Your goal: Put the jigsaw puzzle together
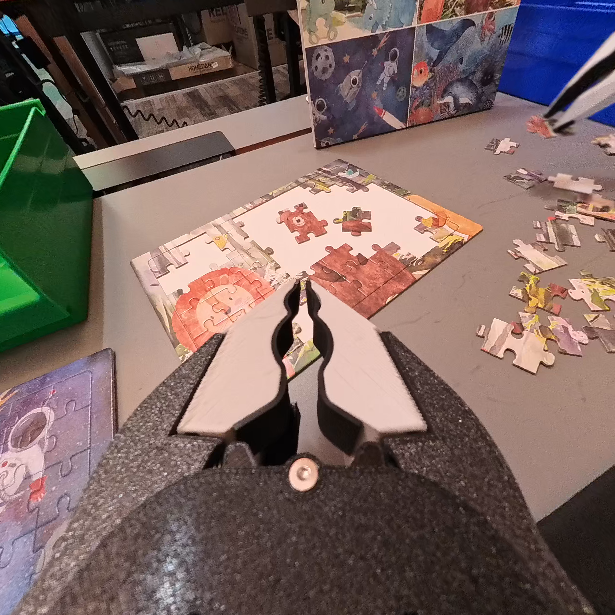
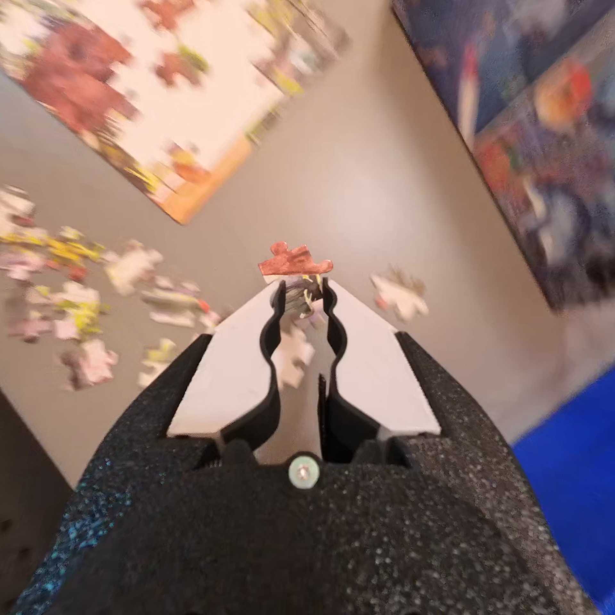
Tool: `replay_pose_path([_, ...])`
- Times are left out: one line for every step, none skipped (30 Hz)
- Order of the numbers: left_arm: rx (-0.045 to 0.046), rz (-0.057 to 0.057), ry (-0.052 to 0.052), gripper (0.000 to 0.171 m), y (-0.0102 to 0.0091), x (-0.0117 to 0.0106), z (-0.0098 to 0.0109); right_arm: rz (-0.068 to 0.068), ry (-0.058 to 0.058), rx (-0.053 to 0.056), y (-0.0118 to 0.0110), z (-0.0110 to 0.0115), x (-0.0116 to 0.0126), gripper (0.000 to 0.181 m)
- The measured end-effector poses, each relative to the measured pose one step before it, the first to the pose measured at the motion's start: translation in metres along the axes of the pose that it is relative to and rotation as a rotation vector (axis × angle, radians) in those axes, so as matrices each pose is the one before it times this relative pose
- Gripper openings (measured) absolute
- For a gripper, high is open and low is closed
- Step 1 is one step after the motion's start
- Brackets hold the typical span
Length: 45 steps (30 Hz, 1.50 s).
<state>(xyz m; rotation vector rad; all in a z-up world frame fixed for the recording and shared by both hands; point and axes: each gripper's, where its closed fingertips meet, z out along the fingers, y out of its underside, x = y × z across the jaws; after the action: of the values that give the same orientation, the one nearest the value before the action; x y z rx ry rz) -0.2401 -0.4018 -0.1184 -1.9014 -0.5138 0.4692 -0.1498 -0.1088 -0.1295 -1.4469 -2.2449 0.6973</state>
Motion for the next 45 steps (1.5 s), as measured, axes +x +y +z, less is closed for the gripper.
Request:
replay_pose_path([-0.00306, 0.0010, 0.0002, 0.003, 0.00052, 0.00017, 0.00033, -0.0710, -0.0405, 0.0139, -0.02140, 0.00684, -0.01927, 0.022])
replay_pose_path([-0.00374, 0.0024, 0.0000, 0.003, 0.00053, 0.00037, 0.00040, -0.0763, -0.0270, 0.0079, -0.02128, 0.00976, -0.01593, 0.022])
replay_pose_path([-0.00323, 0.0036, -0.0004, 0.003, 0.00052, 0.00035, 0.00025, -0.0685, -0.0229, 0.0115, -0.02159, 0.01197, -0.01286, 0.022])
replay_pose_path([-0.00258, 0.0038, -0.0007, 0.003, 0.00052, 0.00030, 0.00033, -0.0546, -0.0418, 0.0075, -0.01949, 0.01362, -0.01299, 0.022])
replay_pose_path([-0.00291, 0.0035, -0.0002, 0.003, 0.00049, 0.00026, 0.00025, -0.0442, -0.0488, 0.0005, -0.01602, 0.01463, -0.01086, 0.022])
replay_pose_path([-0.00230, 0.0025, 0.0006, 0.003, 0.00041, 0.00022, 0.00033, -0.0394, -0.0301, -0.0088, -0.01158, 0.01469, -0.00551, 0.022])
replay_pose_path([-0.00098, 0.0003, 0.0006, 0.003, 0.00026, -0.00004, 0.00019, -0.0323, -0.0162, -0.0167, -0.00735, 0.01381, -0.00142, 0.022])
replay_pose_path([-0.00062, -0.0026, 0.0002, 0.003, 0.00019, -0.00027, 0.00036, -0.0195, -0.0199, -0.0142, -0.00502, 0.01218, -0.00087, 0.022])
replay_pose_path([-0.00107, -0.0051, 0.0008, 0.003, 0.00031, -0.00050, 0.00031, -0.0081, -0.0202, -0.0101, -0.00387, 0.01031, -0.00046, 0.022])
replay_pose_path([-0.00077, -0.0066, 0.0015, 0.003, 0.00023, -0.00051, 0.00020, -0.0047, -0.0160, -0.0058, -0.00270, 0.00830, -0.00026, 0.022])
replay_pose_path([-0.00005, -0.0068, 0.0020, 0.003, 0.00009, -0.00062, 0.00011, -0.0054, -0.0140, -0.0049, -0.00155, 0.00666, -0.00086, 0.022])
replay_pose_path([-0.00025, -0.0059, 0.0036, 0.003, 0.00026, -0.00009, 0.00016, -0.0046, -0.0046, -0.0106, 0.00011, 0.00524, -0.00037, 0.022])
replay_pose_path([-0.00022, -0.0040, 0.0050, 0.003, 0.00023, 0.00033, 0.00015, -0.0046, 0.0065, -0.0095, 0.00082, 0.00374, 0.00072, 0.022])
replay_pose_path([-0.00056, -0.0019, 0.0049, 0.003, 0.00023, 0.00044, 0.00017, -0.0039, 0.0033, -0.0044, 0.00087, 0.00251, -0.00024, 0.022])
replay_pose_path([-0.00128, -0.0002, 0.0034, 0.003, 0.00028, 0.00052, 0.00019, -0.0008, -0.0028, -0.0057, 0.00174, 0.00141, -0.00132, 0.022])
replay_pose_path([-0.00167, 0.0011, 0.0026, 0.003, 0.00028, 0.00052, 0.00026, 0.0003, 0.0014, -0.0050, 0.00190, 0.00061, -0.00065, 0.022])
replay_pose_path([-0.00246, 0.0018, 0.0029, 0.003, 0.00041, 0.00063, 0.00040, -0.0023, 0.0100, -0.0029, 0.00139, 0.00008, 0.00090, 0.022])
replay_pose_path([-0.00343, 0.0017, 0.0027, 0.003, 0.00045, 0.00063, 0.00054, -0.0020, 0.0091, -0.0020, 0.00099, -0.00001, 0.00115, 0.022])
replay_pose_path([-0.00316, 0.0015, 0.0026, 0.003, 0.00039, 0.00051, 0.00037, 0.0009, 0.0017, 0.0000, 0.00003, 0.00037, 0.00052, 0.022])
replay_pose_path([-0.00130, 0.0015, 0.0022, 0.003, 0.00027, 0.00046, 0.00017, 0.0002, -0.0007, 0.0000, -0.00055, 0.00073, 0.00049, 0.022])
replay_pose_path([0.00023, 0.0010, 0.0011, 0.003, -0.00004, 0.00031, -0.00001, -0.0048, 0.0004, -0.0020, -0.00055, 0.00106, 0.00061, 0.022])
replay_pose_path([0.00036, 0.0000, 0.0003, 0.003, -0.00014, 0.00004, -0.00001, -0.0051, -0.0005, -0.0045, -0.00036, 0.00111, 0.00067, 0.022])
replay_pose_path([-0.00010, -0.0012, 0.0000, 0.003, 0.00002, -0.00013, 0.00002, -0.0015, 0.0016, -0.0037, -0.00053, 0.00091, 0.00130, 0.022])
replay_pose_path([-0.00012, -0.0021, 0.0000, 0.003, 0.00004, -0.00022, -0.00001, 0.0013, -0.0045, 0.0041, -0.00149, 0.00057, 0.00024, 0.022])
replay_pose_path([-0.00022, -0.0020, -0.0004, 0.003, 0.00002, -0.00023, 0.00006, 0.0025, -0.0114, 0.0068, -0.00173, 0.00052, -0.00113, 0.022])
replay_pose_path([-0.00078, -0.0015, -0.0005, 0.003, 0.00015, -0.00021, 0.00014, 0.0002, -0.0041, 0.0026, -0.00084, 0.00038, -0.00021, 0.022])
replay_pose_path([-0.00093, -0.0006, -0.0002, 0.003, 0.00019, -0.00015, 0.00008, -0.0042, 0.0018, -0.0004, -0.00003, 0.00046, 0.00028, 0.022])
replay_pose_path([-0.00048, 0.0004, -0.0001, 0.003, 0.00003, 0.00001, 0.00004, -0.0042, -0.0003, -0.0023, 0.00050, 0.00039, -0.00013, 0.022])
replay_pose_path([-0.00039, 0.0010, -0.0001, 0.003, 0.00009, 0.00011, 0.00011, -0.0016, 0.0034, -0.0028, 0.00059, 0.00015, 0.00056, 0.022])
replay_pose_path([-0.00090, 0.0012, 0.0002, 0.003, 0.00012, 0.00019, 0.00016, -0.0015, 0.0063, 0.0016, 0.00013, -0.00023, 0.00084, 0.022])
replay_pose_path([-0.00141, 0.0012, 0.0007, 0.003, 0.00018, 0.00018, 0.00017, 0.0014, -0.0006, 0.0019, -0.00002, -0.00037, -0.00030, 0.022])
replay_pose_path([-0.00115, 0.0012, 0.0008, 0.003, 0.00019, 0.00022, 0.00006, 0.0045, -0.0018, -0.0021, 0.00055, -0.00041, -0.00055, 0.022])
replay_pose_path([-0.00006, 0.0010, 0.0007, 0.003, 0.00000, 0.00025, -0.00003, 0.0008, 0.0032, -0.0013, 0.00063, -0.00066, -0.00035, 0.022])
replay_pose_path([0.00045, 0.0005, 0.0009, 0.003, -0.00005, 0.00018, -0.00002, -0.0013, 0.0038, 0.0016, 0.00041, -0.00133, -0.00071, 0.022])
replay_pose_path([0.00024, 0.0002, 0.0012, 0.003, -0.00002, 0.00024, -0.00003, 0.0042, 0.0034, 0.0005, 0.00088, -0.00164, -0.00049, 0.022])
replay_pose_path([0.00087, -0.0001, 0.0003, 0.003, -0.00003, 0.00003, -0.00014, 0.0103, 0.0038, -0.0031, 0.00207, -0.00185, 0.00001, 0.022])
replay_pose_path([0.00141, -0.0003, 0.0001, 0.003, -0.00020, 0.00001, -0.00014, 0.0112, 0.0108, -0.0047, 0.00291, -0.00192, 0.00143, 0.022])
replay_pose_path([0.00049, -0.0006, 0.0007, 0.003, -0.00003, 0.00008, -0.00004, 0.0094, 0.0247, -0.0049, 0.00361, -0.00205, 0.00400, 0.022])
replay_pose_path([-0.00058, -0.0005, 0.0011, 0.003, 0.00006, 0.00011, 0.00001, 0.0117, 0.0294, -0.0054, 0.00391, -0.00184, 0.00538, 0.022])
replay_pose_path([-0.00089, -0.0001, 0.0011, 0.003, 0.00018, 0.00022, 0.00005, 0.0150, 0.0237, 0.0024, 0.00219, -0.00165, 0.00520, 0.022])
replay_pose_path([-0.00103, 0.0004, 0.0008, 0.003, 0.00020, 0.00015, 0.00004, 0.0147, 0.0124, 0.0175, -0.00121, -0.00117, 0.00339, 0.022])
replay_pose_path([-0.00090, 0.0007, 0.0002, 0.003, 0.00005, 0.00009, 0.00009, 0.0165, 0.0039, 0.0279, -0.00430, -0.00049, 0.00201, 0.022])
replay_pose_path([-0.00113, 0.0004, -0.0003, 0.003, 0.00017, 0.00004, 0.00011, 0.0234, 0.0001, 0.0318, -0.00667, 0.00080, 0.00121, 0.022])
replay_pose_path([-0.00151, -0.0003, 0.0000, 0.003, 0.00019, -0.00003, 0.00019, 0.0285, -0.0095, 0.0365, -0.00909, 0.00243, -0.00118, 0.022])
replay_pose_path([-0.00155, -0.0014, -0.0001, 0.003, 0.00020, -0.00020, 0.00021, 0.0235, -0.0122, 0.0322, -0.00976, 0.00400, -0.00293, 0.022])
